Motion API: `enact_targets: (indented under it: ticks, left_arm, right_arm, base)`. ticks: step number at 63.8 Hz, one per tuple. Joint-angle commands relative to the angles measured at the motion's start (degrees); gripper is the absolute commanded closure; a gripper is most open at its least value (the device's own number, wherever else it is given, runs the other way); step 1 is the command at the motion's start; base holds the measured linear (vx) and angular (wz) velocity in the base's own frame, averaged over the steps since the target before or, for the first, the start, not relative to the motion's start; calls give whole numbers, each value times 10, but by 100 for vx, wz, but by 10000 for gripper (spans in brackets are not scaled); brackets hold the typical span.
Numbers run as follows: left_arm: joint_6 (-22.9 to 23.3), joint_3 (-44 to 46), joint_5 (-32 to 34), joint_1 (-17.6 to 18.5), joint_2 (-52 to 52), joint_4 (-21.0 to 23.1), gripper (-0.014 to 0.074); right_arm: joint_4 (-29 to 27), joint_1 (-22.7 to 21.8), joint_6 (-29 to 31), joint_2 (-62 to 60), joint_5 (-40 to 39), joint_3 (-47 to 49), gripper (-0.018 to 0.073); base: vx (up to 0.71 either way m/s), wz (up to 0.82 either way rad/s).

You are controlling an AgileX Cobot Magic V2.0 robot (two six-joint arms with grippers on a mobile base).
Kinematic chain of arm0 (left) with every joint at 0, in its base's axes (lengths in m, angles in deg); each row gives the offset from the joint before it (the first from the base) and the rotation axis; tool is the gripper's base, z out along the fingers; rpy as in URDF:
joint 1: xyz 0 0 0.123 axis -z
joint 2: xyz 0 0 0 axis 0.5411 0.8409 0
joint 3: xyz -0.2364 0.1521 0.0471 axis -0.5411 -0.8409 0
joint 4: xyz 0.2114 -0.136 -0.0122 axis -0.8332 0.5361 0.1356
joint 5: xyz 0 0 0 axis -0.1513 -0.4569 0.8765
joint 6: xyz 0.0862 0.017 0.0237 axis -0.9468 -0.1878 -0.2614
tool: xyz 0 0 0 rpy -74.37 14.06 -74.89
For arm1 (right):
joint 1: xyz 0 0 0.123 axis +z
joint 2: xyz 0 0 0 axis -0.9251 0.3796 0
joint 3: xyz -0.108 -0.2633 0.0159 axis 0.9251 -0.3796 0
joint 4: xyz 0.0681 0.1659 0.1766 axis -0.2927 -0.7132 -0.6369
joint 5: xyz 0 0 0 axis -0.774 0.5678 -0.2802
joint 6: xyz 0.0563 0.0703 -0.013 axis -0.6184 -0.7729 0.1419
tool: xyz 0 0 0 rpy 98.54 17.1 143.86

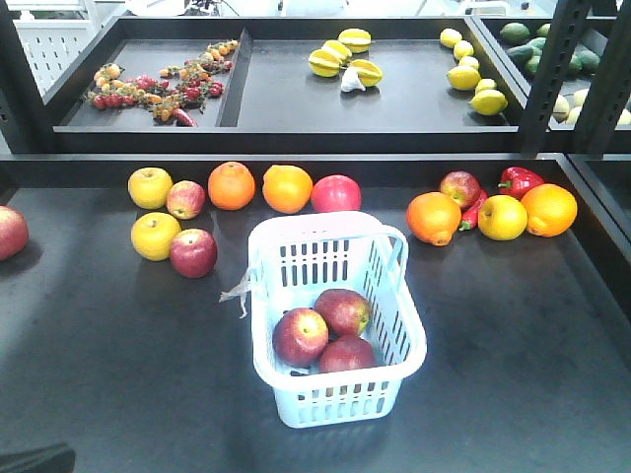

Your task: Pick three apples into basket with both arms

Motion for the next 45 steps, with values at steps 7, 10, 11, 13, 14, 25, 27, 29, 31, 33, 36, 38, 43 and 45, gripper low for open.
enact_targets:
  ticks: [7, 10, 11, 13, 14, 25, 27, 29, 31, 33, 36, 38, 43, 45]
  left_arm:
    - [74, 16, 167, 2, 4, -33, 603]
    - [101, 14, 188, 2, 4, -64, 603]
    - [109, 12, 193, 2, 4, -73, 603]
    - [125, 4, 202, 2, 4, -96, 603]
    - [133, -3, 205, 2, 4, -109, 603]
    - [170, -110, 272, 2, 4, -120, 603]
    - [179, -129, 288, 2, 4, -114, 603]
    - [185, -142, 300, 2, 4, -109, 603]
    - [187, -157, 315, 2, 4, -106, 603]
    - [187, -169, 328, 2, 4, -106, 603]
    - [187, -185, 347, 2, 4, -106, 603]
    - [181, -193, 360, 1, 4, -108, 603]
    - [170, -194, 356, -13, 2, -108, 603]
    - [166, -194, 356, -24, 2, -108, 603]
  right_arm:
    - [6, -1, 2, 6, -41, 15, 564]
    - [6, -1, 2, 6, -41, 15, 564]
    - [6, -1, 2, 6, -41, 15, 564]
    - [6, -1, 2, 6, -41, 15, 564]
    - [6, -1, 2, 6, -41, 15, 564]
    - [6, -1, 2, 6, -41, 15, 564]
    - [6, -1, 2, 6, -41, 15, 564]
    - [6, -1, 2, 6, -41, 15, 564]
    - [6, -1, 2, 6, -41, 15, 564]
    - [6, -1, 2, 6, -41, 15, 564]
    - [6, -1, 2, 6, -41, 15, 564]
    - [6, -1, 2, 6, -41, 15, 564]
    - [6, -1, 2, 6, -36, 15, 564]
    - [6, -1, 2, 6, -36, 15, 564]
  base:
    - [0, 0]
    - [0, 0]
    - [0, 0]
    - [0, 0]
    - [0, 0]
    - [0, 0]
    - [0, 0]
    - [0, 0]
    - [0, 0]
    - [0, 0]
    - [0, 0]
    - [0, 0]
    - [0, 0]
    - [0, 0]
